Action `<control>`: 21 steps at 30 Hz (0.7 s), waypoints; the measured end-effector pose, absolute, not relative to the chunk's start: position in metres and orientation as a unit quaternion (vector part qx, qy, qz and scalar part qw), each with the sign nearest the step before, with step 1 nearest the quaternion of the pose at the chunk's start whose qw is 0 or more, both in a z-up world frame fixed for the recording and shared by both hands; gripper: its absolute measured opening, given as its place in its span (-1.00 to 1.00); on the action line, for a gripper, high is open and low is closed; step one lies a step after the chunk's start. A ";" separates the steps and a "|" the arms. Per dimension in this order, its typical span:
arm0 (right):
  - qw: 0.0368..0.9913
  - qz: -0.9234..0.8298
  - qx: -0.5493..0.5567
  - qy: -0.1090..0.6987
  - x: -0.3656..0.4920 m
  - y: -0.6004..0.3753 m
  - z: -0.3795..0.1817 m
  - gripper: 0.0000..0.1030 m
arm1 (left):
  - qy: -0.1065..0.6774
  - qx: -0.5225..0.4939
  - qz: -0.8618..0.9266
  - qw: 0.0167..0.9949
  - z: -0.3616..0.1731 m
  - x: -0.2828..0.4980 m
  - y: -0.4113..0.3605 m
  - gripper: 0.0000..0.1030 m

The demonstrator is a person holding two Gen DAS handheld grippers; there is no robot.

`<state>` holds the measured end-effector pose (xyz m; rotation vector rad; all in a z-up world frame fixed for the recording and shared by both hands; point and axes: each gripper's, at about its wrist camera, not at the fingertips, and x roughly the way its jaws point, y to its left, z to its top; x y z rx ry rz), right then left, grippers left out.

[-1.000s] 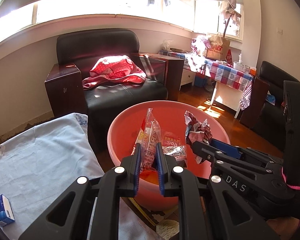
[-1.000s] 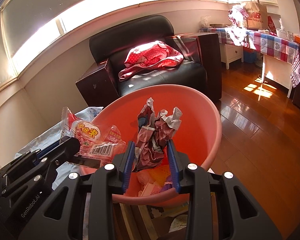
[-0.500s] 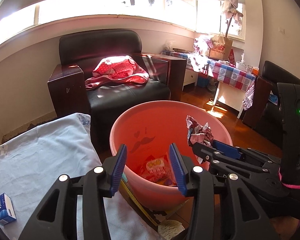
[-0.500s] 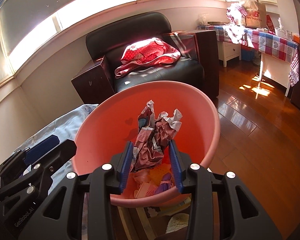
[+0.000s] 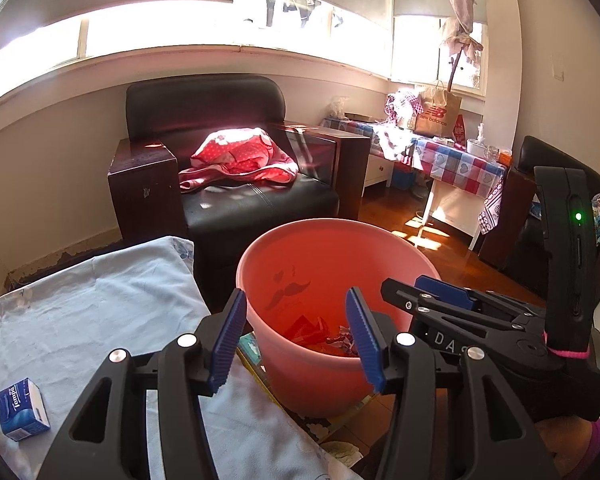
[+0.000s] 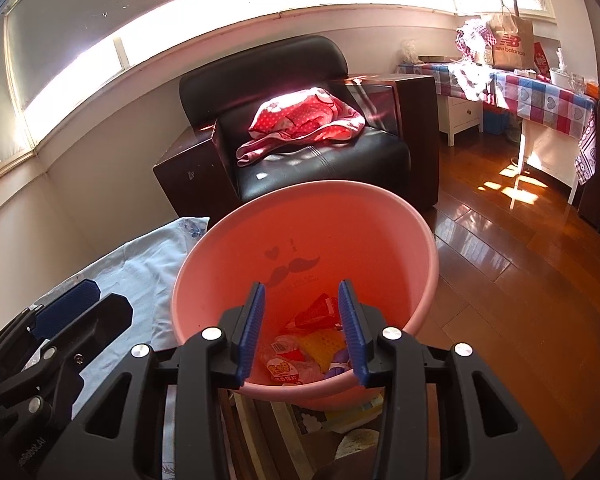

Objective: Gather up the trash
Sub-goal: 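Move both open tools back to the tissue pack and clear plastic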

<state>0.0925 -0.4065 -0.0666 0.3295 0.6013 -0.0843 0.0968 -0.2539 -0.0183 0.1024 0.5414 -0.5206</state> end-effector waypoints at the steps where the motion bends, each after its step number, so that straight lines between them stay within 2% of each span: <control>1: 0.943 -0.043 0.156 0.291 0.090 -0.403 -0.063 -0.24 | 0.263 0.047 -0.254 0.929 -0.016 0.095 -0.251 -0.01; 8: 0.959 -0.044 0.130 0.250 0.063 -0.382 -0.041 -0.24 | 0.248 0.033 -0.253 0.935 0.001 0.077 -0.225 -0.01; 15: 0.965 -0.023 0.105 0.241 0.047 -0.351 -0.027 -0.24 | 0.231 0.022 -0.249 0.940 0.016 0.055 -0.192 0.00; 17: 0.965 -0.015 0.101 0.243 0.044 -0.342 -0.025 -0.24 | 0.229 0.019 -0.243 0.942 0.018 0.050 -0.181 0.09; 21: 0.963 0.003 0.096 0.253 0.039 -0.326 -0.023 -0.24 | 0.225 0.015 -0.229 0.947 0.022 0.038 -0.159 0.10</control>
